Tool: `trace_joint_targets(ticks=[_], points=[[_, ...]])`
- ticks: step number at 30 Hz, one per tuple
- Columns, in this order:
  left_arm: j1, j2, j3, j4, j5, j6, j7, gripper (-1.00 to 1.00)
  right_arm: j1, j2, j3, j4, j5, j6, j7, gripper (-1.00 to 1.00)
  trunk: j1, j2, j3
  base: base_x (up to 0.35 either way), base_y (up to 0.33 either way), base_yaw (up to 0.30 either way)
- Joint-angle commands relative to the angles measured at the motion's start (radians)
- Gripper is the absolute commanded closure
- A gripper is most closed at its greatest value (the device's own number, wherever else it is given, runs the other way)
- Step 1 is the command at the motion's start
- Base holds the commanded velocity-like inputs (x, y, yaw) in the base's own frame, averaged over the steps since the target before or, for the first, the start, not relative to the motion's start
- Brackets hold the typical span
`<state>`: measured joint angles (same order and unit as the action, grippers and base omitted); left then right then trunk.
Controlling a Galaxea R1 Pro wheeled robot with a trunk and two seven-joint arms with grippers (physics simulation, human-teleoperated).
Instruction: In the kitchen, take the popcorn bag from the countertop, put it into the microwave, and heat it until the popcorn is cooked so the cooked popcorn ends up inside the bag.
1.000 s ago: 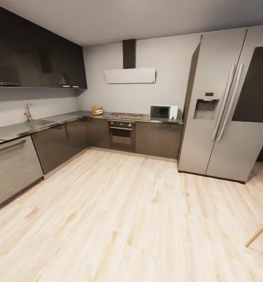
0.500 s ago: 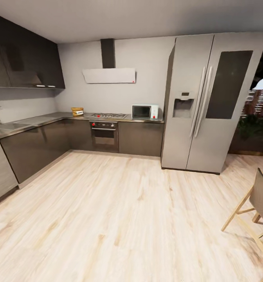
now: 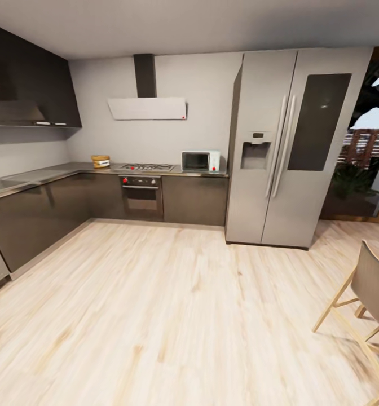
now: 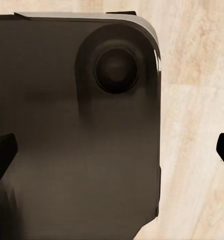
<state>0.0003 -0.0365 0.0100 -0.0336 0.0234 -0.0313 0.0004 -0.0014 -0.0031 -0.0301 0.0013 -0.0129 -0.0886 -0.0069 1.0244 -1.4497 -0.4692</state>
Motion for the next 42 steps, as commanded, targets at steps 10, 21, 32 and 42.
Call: trace_joint_targets(ticks=[10, 21, 32, 42], points=[[0.000, 0.001, 0.002, 0.000, 0.004, 0.002, 0.000, -1.00, 0.000, -0.001, -0.001, 0.000, -0.001, -0.003, -0.002, -1.00, 0.001, 0.000, -0.001, 0.324, 0.000, 0.000], [0.000, 0.001, 0.002, 0.000, 0.004, 0.001, 0.000, -1.00, 0.000, -0.002, -0.001, 0.005, -0.001, -0.003, -0.002, -1.00, 0.001, 0.000, -0.001, 0.326, 0.000, 0.000], [0.000, 0.001, 0.002, 0.000, 0.003, 0.001, 0.000, -1.00, 0.000, -0.002, -0.001, 0.005, -0.001, -0.003, -0.002, -1.00, 0.001, 0.000, -0.001, 0.325, 0.082, 0.000], [0.000, 0.000, 0.002, 0.000, 0.003, 0.001, 0.000, -1.00, 0.000, -0.002, -0.001, 0.005, -0.001, -0.003, -0.002, -1.00, 0.001, 0.000, -0.001, 0.325, 0.117, 0.000]])
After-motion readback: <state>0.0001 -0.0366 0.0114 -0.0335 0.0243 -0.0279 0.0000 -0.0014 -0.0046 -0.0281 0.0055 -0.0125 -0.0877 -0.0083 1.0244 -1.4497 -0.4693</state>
